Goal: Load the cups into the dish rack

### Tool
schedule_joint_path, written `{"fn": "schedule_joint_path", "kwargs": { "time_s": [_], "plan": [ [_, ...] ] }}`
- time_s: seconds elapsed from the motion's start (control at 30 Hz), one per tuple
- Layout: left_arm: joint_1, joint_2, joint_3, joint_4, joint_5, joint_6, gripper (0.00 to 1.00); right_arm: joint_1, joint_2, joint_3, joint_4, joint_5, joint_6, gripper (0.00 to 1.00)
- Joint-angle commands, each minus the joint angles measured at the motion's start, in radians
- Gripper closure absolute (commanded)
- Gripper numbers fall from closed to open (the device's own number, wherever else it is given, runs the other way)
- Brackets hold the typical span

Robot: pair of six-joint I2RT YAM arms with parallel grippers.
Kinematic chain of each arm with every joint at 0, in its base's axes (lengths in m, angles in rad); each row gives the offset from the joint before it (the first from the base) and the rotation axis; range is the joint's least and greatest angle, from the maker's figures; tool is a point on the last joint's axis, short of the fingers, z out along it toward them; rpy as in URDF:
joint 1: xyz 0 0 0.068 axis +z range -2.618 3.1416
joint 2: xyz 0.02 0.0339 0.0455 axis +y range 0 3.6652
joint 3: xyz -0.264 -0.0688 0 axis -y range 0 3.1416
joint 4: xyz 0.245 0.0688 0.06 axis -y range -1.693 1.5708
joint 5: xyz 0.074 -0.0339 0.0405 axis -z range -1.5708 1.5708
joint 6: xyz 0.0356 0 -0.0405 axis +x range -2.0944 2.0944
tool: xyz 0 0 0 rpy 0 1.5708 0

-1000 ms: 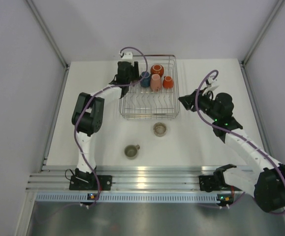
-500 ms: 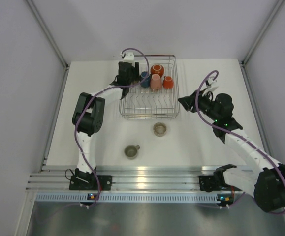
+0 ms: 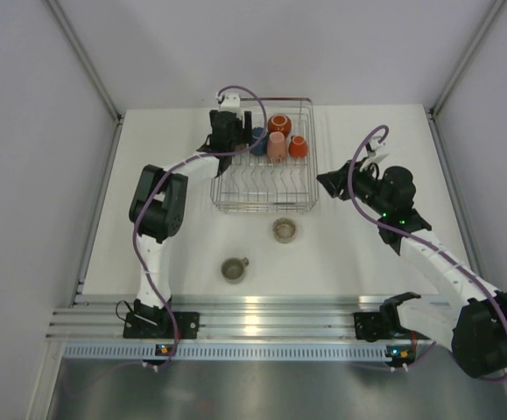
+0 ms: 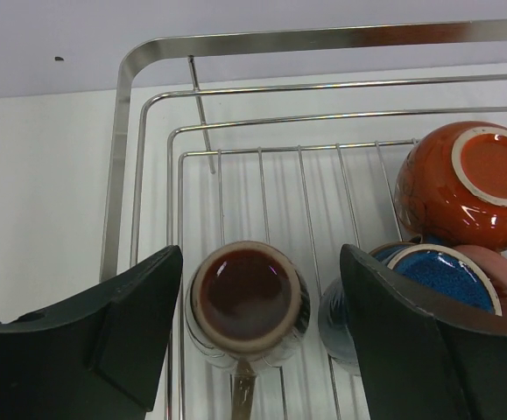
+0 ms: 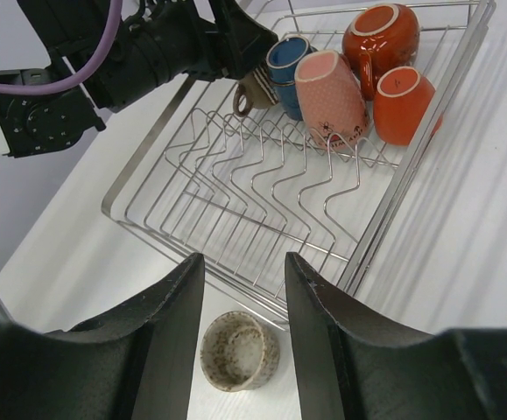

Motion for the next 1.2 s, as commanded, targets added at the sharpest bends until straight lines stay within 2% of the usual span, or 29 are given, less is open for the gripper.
{"fn": "schedule_joint_path", "kwargs": {
  "time_s": [0.0, 0.3, 0.5, 0.83, 1.0, 1.17],
  "plan": [
    [0.011, 0.009, -0.006, -0.063, -0.028, -0.001, 0.21, -0.015, -0.017, 0.001, 0.034, -0.016, 0.004, 0.58],
    [-0.001, -0.003, 0.004, -0.063, -0.043, 0.005, 0.22, -0.016, -0.015, 0.0, 0.032, -0.018, 0.003, 0.57],
    [-0.009, -0.083, 0.011, -0.042, -0.072, 0.014, 0.21, -0.015, -0.018, 0.0, 0.032, -0.018, 0.001, 0.57],
    [-0.046, -0.351, -0.102, 0.07, -0.088, 0.034, 0.2, -0.015, -0.055, -0.008, 0.02, -0.018, -0.005, 0.57],
    [-0.079, -0.489, -0.179, 0.076, -0.011, 0.002, 0.2, -0.018, -0.086, -0.016, -0.005, -0.01, -0.016, 0.57],
    [-0.121, -0.661, -0.326, 0.08, 0.093, -0.038, 0.2, -0.018, -0.149, -0.022, -0.051, 0.005, -0.031, 0.57]
  ]
}}
